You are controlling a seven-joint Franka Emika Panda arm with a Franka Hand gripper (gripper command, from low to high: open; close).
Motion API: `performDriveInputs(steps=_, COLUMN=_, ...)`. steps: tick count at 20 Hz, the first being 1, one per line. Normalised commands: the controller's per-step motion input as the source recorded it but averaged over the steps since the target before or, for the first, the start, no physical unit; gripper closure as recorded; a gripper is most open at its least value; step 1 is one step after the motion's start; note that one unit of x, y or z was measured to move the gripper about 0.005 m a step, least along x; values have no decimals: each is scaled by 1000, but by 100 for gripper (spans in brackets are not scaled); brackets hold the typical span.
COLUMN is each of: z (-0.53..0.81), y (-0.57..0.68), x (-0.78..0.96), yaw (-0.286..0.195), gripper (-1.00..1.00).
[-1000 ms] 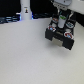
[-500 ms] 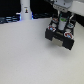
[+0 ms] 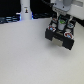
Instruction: Open the kcup holder, insert the kcup into the holder, and close the kcup holder
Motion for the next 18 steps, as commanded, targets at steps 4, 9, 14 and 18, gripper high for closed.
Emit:
performDriveInputs(steps=4, z=-120, y=116, x=26, yaw=35, gripper=100)
performDriveInputs(steps=9, z=24, y=119, x=33, yaw=54, gripper=-100)
performDriveInputs(steps=14, z=220, y=44, x=74, yaw=75, gripper=-100)
performDriveInputs(steps=18, z=342, y=-36, x=117, yaw=94, gripper=-100)
